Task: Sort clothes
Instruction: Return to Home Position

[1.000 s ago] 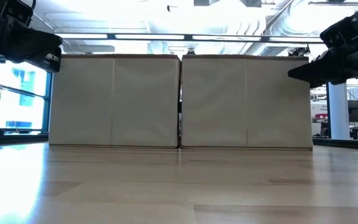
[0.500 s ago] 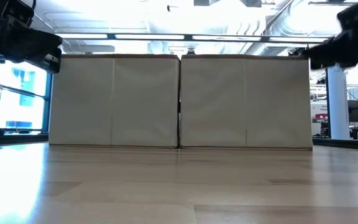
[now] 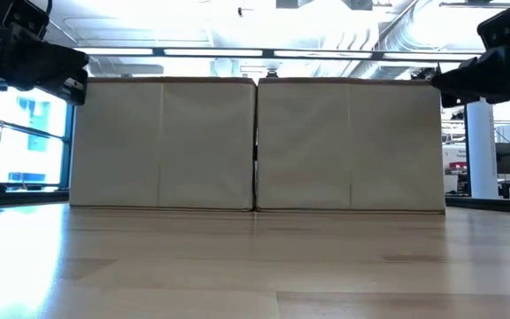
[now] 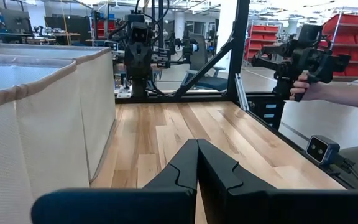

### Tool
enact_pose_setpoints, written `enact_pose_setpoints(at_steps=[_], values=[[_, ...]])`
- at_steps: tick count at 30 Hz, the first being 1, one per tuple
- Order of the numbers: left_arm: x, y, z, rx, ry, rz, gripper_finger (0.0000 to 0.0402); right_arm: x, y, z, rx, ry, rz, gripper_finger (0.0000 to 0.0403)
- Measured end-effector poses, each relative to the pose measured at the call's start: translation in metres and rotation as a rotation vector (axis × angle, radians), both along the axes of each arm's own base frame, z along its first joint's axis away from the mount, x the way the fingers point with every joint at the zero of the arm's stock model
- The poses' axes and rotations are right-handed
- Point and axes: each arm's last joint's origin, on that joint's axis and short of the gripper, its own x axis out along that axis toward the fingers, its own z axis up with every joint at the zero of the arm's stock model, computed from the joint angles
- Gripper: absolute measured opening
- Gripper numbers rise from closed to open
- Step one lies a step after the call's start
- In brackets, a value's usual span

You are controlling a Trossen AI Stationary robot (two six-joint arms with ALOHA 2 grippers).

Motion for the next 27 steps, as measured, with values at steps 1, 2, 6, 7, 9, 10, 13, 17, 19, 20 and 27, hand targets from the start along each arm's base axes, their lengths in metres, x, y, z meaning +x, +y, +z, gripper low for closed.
enact_pose_setpoints(at_steps=[1, 2, 6, 7, 9, 10, 13, 17, 19, 20, 27], values=[[0.0, 0.0, 0.0, 0.0, 0.0, 0.0, 0.0, 0.0, 0.0001, 0.0006, -0.002, -0.007, 0.005, 0.0], [0.0001, 0.0, -0.0001, 0.0, 0.001, 0.0, 0.0, 0.0, 0.0001, 0.0004, -0.003, -0.005, 0.005, 0.0], [0.0001, 0.0, 0.0, 0.0, 0.001, 0.0, 0.0, -0.0001, -0.0002, -0.0025, -0.003, 0.028, -0.008, 0.0], [0.0001, 0.0, -0.0001, 0.0, 0.001, 0.0, 0.0, -0.0001, -0.0004, -0.0026, -0.006, 0.03, -0.014, 0.0], [0.0001, 0.0, 0.0, 0.0, 0.001, 0.0, 0.0, -0.0001, -0.0006, -0.0027, -0.006, 0.031, -0.019, 0.0], [0.0001, 0.0, 0.0, 0.0, 0.001, 0.0, 0.0, -0.0001, -0.0006, -0.0026, -0.003, 0.03, -0.02, 0.0], [0.0001, 0.0, 0.0, 0.0, 0.001, 0.0, 0.0, -0.0001, -0.0006, -0.0026, -0.002, 0.031, -0.02, 0.0], [0.0001, 0.0, 0.0, 0.0, 0.001, 0.0, 0.0, -0.0001, -0.0006, -0.0025, -0.002, 0.031, -0.02, 0.0], [0.0001, 0.0, 0.0, 0.001, 0.001, 0.0, 0.0, -0.0001, -0.0006, -0.0026, -0.002, 0.031, -0.02, 0.0], [0.0001, 0.0, 0.0, 0.0, 0.001, 0.0, 0.0, -0.0002, -0.0006, -0.0026, -0.002, 0.032, -0.02, 0.0], [0.0001, 0.0, 0.0, 0.001, 0.001, 0.0, 0.0, -0.0002, -0.0006, -0.0026, -0.002, 0.033, -0.02, 0.0]])
